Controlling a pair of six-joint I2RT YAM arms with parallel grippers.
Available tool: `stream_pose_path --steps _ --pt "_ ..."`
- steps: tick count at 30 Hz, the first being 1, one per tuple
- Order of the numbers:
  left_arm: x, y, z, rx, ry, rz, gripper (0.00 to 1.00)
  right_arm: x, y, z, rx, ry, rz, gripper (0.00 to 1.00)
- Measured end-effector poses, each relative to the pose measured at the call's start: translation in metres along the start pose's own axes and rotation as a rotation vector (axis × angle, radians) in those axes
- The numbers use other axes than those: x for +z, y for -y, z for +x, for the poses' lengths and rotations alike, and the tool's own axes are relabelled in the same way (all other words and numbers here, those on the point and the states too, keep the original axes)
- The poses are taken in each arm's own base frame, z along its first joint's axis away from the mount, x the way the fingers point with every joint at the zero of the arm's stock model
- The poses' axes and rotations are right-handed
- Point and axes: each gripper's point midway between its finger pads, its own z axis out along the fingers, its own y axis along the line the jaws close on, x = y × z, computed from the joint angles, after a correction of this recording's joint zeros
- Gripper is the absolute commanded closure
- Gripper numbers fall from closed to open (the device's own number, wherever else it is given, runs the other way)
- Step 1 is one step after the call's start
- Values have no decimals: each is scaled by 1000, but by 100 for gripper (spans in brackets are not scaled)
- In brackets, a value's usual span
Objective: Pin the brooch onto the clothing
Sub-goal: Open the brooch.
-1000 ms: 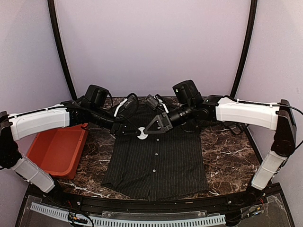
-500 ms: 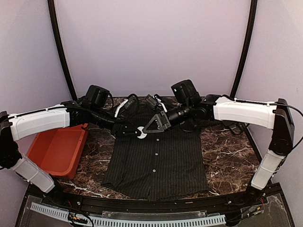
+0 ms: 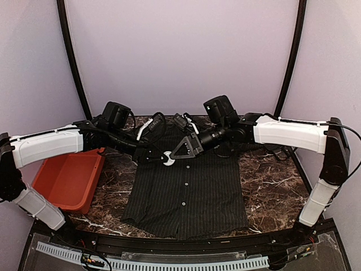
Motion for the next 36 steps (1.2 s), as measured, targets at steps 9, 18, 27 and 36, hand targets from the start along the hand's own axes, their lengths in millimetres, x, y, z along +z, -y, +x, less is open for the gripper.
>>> stream_pose_path --steps 9,18,27,36 --pt "0 3 0 0 -1 16 59 1 0 0 3 -2 -5 100" --pt "0 4 0 -2 -2 21 73 0 -2 -2 1 -1 -10 100" --pt "1 7 -1 -16 1 35 85 0 0 -3 8 -1 -4 100" --pt "3 4 -2 -71 23 37 86 2 4 -4 -8 6 18 100"
